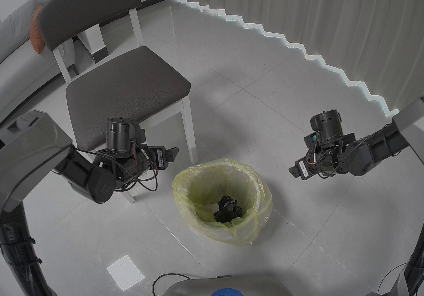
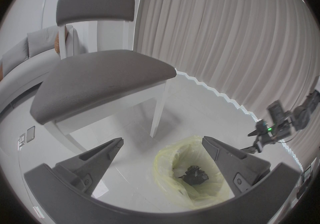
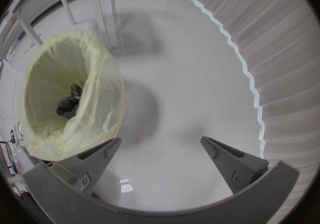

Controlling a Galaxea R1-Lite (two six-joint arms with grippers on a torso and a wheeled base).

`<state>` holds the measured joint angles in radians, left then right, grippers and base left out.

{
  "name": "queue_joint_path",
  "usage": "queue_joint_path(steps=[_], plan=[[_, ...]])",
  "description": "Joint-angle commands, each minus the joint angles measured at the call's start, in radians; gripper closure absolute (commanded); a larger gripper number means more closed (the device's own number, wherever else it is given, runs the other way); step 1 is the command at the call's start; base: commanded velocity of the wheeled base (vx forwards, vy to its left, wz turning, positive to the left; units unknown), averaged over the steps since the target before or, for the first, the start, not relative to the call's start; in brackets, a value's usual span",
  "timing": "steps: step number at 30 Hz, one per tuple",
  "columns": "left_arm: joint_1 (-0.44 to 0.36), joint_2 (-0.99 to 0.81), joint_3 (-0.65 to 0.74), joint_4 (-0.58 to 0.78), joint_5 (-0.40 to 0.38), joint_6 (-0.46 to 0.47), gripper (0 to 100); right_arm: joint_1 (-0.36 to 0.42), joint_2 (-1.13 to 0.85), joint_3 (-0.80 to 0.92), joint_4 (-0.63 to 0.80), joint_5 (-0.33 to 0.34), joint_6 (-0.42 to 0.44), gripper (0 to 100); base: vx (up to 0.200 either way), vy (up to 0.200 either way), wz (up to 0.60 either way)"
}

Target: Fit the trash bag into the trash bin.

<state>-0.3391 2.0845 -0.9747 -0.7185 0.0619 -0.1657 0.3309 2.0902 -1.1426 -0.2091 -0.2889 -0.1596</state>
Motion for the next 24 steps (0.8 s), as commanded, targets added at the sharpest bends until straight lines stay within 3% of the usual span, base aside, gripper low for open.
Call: queue_joint_path(steps=[1, 8, 11, 16, 24], plan=[[0.008, 0.247, -0.182, 0.059, 0.003, 0.008, 0, 0.019, -0.197, 0.132, -0.113, 0.01, 0.046, 0, 0.0, 0.0, 0.0], [0.005, 0.339, -0.288, 0.149, 0.018, 0.009, 0, 0.062, -0.259, 0.261, -0.233, 0.01, 0.186, 0, 0.0, 0.0, 0.0], [0.008, 0.348, -0.318, 0.194, 0.018, 0.009, 0, 0.074, -0.276, 0.311, -0.276, 0.01, 0.192, 0, 0.0, 0.0, 0.0], [0.008, 0.39, -0.449, 0.358, 0.018, 0.018, 0, 0.08, -0.299, 0.442, -0.483, 0.022, 0.19, 0, 0.0, 0.0, 0.0], [0.026, 0.506, -0.673, 0.507, 0.068, 0.097, 0, 0.036, -0.289, 0.504, -0.552, 0.091, 0.195, 0, 0.0, 0.0, 0.0]])
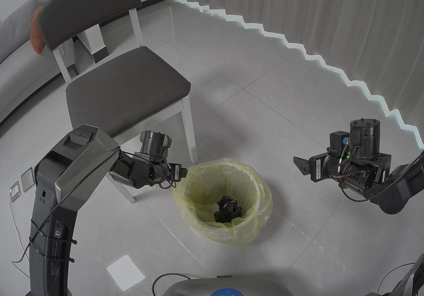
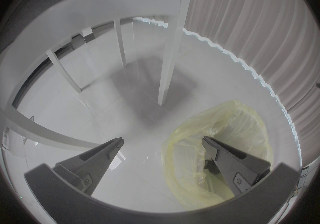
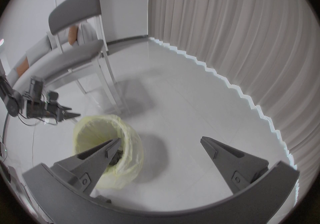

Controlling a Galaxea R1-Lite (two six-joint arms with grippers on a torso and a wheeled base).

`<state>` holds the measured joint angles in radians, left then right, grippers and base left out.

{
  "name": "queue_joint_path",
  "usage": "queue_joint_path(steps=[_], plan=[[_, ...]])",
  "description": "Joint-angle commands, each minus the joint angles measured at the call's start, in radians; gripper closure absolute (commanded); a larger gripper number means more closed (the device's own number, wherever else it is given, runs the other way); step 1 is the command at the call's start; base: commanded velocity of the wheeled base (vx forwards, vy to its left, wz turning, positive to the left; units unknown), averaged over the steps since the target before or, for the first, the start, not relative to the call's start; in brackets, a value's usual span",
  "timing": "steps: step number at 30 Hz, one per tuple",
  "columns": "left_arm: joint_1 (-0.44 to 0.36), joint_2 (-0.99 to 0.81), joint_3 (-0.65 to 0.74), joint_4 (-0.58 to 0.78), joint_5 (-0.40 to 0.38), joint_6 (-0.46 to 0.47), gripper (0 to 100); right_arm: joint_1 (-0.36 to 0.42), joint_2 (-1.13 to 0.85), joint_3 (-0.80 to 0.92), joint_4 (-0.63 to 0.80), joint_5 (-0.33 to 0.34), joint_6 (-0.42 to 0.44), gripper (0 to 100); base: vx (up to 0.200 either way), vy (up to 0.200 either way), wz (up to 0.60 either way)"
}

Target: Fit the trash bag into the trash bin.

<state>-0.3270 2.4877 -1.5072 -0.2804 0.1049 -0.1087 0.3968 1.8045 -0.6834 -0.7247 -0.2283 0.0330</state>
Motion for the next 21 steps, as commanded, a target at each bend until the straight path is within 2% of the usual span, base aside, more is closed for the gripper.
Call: queue_joint_path(steps=[1, 10, 16, 21], plan=[[0.014, 0.119, -0.176, 0.096, 0.027, 0.047, 0, -0.035, -0.002, 0.047, -0.042, 0.037, 0.002, 0, 0.0, 0.0, 0.0], [0.017, 0.254, -0.493, 0.333, 0.033, 0.086, 0, -0.076, -0.007, 0.051, -0.048, 0.058, -0.001, 0, 0.0, 0.0, 0.0], [0.002, 0.326, -0.493, 0.44, 0.032, 0.096, 0, -0.078, -0.007, 0.051, -0.048, 0.06, 0.001, 0, 0.0, 0.0, 0.0], [-0.015, 0.341, -0.493, 0.457, 0.03, 0.086, 0, -0.078, -0.002, 0.051, -0.048, 0.06, 0.001, 0, 0.0, 0.0, 0.0]])
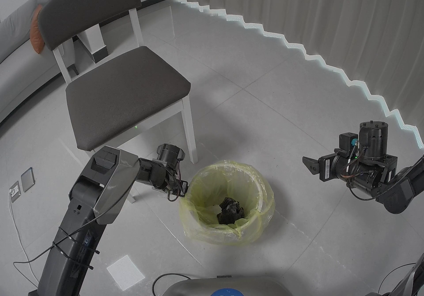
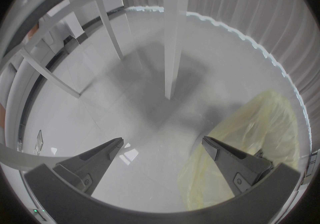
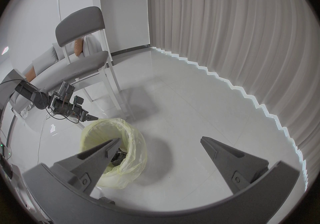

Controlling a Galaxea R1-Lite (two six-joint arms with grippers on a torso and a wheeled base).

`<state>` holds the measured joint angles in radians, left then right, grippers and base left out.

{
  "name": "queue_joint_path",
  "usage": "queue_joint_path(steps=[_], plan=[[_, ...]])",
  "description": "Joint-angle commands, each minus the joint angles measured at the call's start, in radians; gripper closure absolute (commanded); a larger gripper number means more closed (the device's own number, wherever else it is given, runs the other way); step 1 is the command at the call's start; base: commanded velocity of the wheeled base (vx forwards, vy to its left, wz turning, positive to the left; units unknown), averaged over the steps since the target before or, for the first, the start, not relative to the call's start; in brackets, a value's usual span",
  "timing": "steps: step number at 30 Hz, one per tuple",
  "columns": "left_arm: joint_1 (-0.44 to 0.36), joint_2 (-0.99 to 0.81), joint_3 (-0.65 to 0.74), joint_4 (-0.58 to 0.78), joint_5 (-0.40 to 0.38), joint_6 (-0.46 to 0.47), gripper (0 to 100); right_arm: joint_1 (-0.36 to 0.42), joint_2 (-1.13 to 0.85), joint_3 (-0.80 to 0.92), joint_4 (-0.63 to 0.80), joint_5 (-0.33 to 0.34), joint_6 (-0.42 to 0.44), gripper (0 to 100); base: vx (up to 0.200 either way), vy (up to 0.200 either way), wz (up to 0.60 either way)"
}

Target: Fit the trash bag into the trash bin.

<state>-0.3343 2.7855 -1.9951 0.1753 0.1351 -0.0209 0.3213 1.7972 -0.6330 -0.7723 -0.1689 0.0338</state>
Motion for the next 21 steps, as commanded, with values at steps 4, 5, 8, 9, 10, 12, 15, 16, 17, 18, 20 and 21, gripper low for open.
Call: queue_joint_path(steps=[4, 5, 8, 9, 10, 12, 15, 16, 17, 18, 20, 21], plan=[[0.001, 0.035, -0.005, -0.002, -0.006, -0.005, 0, -0.002, 0.002, 0.004, -0.001, 0.0, -0.002, 0, 0.0, 0.0, 0.0], [0.012, 0.032, -0.005, 0.001, -0.006, -0.013, 0, -0.002, 0.001, 0.004, 0.001, 0.0, -0.002, 0, 0.0, 0.0, 0.0], [0.049, -0.026, -0.005, 0.004, -0.011, -0.042, 0, -0.002, 0.005, 0.006, 0.001, 0.017, -0.002, 0, 0.0, 0.0, 0.0], [0.057, -0.049, -0.005, 0.006, -0.012, -0.045, 0, -0.004, 0.005, 0.006, 0.001, 0.022, -0.002, 0, 0.0, 0.0, 0.0], [0.061, -0.069, -0.005, 0.006, -0.015, -0.05, 0, -0.005, 0.007, 0.007, 0.001, 0.023, -0.002, 0, 0.0, 0.0, 0.0], [0.07, -0.139, -0.005, 0.004, -0.034, -0.059, 0, -0.014, 0.008, 0.01, -0.001, 0.025, -0.003, 0, 0.0, 0.0, 0.0], [0.069, -0.198, -0.005, 0.006, -0.046, -0.064, 0, -0.024, 0.014, 0.007, -0.001, 0.026, -0.003, 0, 0.0, 0.0, 0.0], [0.061, -0.25, -0.005, -0.002, -0.052, -0.064, 0, -0.031, 0.025, 0.004, -0.001, 0.029, -0.005, 0, 0.0, 0.0, 0.0], [0.052, -0.297, -0.005, -0.008, -0.055, -0.064, 0, -0.036, 0.031, 0.001, -0.001, 0.031, -0.005, 0, 0.0, 0.0, 0.0], [0.044, -0.327, -0.005, -0.011, -0.057, -0.064, 0, -0.037, 0.034, 0.001, -0.001, 0.034, -0.005, 0, 0.0, 0.0, 0.0], [0.038, -0.357, 0.021, -0.016, -0.057, -0.064, 0, -0.039, 0.037, 0.001, -0.001, 0.037, -0.005, 0, 0.0, 0.0, 0.0], [0.027, -0.394, 0.065, -0.028, -0.057, -0.064, 0, -0.048, 0.039, 0.001, -0.001, 0.042, -0.006, 0, 0.0, 0.0, 0.0]])
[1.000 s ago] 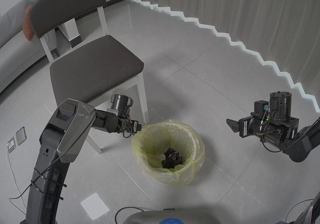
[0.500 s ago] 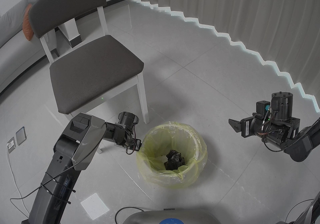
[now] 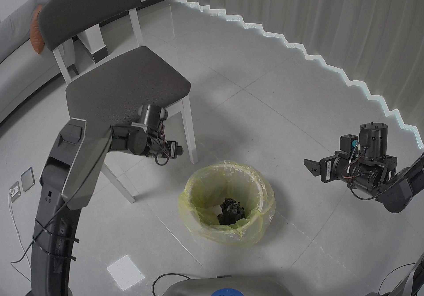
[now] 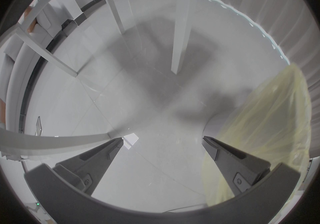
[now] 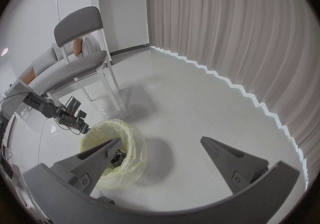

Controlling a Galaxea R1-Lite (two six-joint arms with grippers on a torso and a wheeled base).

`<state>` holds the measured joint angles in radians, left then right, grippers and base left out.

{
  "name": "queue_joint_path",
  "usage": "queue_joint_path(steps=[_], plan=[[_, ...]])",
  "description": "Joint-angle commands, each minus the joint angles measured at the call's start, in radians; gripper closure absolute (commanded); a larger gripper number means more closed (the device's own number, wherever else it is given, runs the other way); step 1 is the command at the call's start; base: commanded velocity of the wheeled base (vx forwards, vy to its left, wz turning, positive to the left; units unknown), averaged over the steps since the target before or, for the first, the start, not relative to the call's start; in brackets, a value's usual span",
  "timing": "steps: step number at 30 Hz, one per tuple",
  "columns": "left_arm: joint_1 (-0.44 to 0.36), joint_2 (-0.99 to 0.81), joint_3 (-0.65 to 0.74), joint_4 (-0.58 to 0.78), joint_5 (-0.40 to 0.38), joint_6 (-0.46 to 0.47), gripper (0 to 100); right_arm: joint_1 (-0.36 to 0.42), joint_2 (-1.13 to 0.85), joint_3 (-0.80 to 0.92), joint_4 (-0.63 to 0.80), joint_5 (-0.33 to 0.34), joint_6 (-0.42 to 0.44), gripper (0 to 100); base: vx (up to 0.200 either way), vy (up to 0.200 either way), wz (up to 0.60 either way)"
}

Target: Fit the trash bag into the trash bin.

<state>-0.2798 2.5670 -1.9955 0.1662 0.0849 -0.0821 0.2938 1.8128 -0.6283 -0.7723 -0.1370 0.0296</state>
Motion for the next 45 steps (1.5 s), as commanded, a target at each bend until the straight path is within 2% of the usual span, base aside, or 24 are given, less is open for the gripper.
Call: queue_joint_path(steps=[1, 9, 15, 19, 23, 25, 30, 34, 39, 45], plan=[[-0.035, -0.199, 0.093, -0.031, -0.005, -0.002, 0, -0.027, 0.025, -0.002, -0.001, 0.014, -0.003, 0, 0.0, 0.0, 0.0], [-0.087, -0.416, 0.35, -0.139, -0.001, -0.001, 0, -0.059, 0.013, 0.007, -0.001, 0.039, 0.004, 0, 0.0, 0.0, 0.0], [-0.102, -0.576, 0.452, -0.154, 0.004, 0.008, 0, -0.081, 0.016, 0.004, -0.012, 0.043, 0.006, 0, 0.0, 0.0, 0.0], [-0.105, -0.716, 0.537, -0.154, 0.022, 0.007, 0, -0.091, 0.007, 0.041, -0.071, 0.045, 0.01, 0, 0.0, 0.0, 0.0], [-0.095, -0.843, 0.635, -0.157, 0.041, 0.007, 0, -0.105, -0.032, 0.094, -0.148, 0.073, 0.01, 0, 0.0, 0.0, 0.0], [-0.065, -0.958, 0.716, -0.185, 0.038, 0.002, 0, -0.117, -0.104, 0.176, -0.222, 0.106, 0.01, 0, 0.0, 0.0, 0.0], [-0.021, -1.087, 0.83, -0.252, 0.027, 0.002, 0, -0.171, -0.256, 0.245, -0.232, 0.114, -0.027, 0, 0.0, 0.0, 0.0], [-0.022, -1.165, 0.936, -0.32, 0.027, 0.005, 0, -0.24, -0.417, 0.249, -0.156, 0.114, -0.069, 0, 0.0, 0.0, 0.0], [-0.027, -1.213, 1.002, -0.407, 0.035, 0.007, 0, -0.292, -0.621, 0.22, 0.068, 0.117, -0.071, 0, 0.0, 0.0, 0.0], [-0.022, -1.257, 1.035, -0.422, 0.039, 0.004, 0, -0.332, -0.805, 0.15, 0.329, 0.22, -0.06, 0, 0.0, 0.0, 0.0]])
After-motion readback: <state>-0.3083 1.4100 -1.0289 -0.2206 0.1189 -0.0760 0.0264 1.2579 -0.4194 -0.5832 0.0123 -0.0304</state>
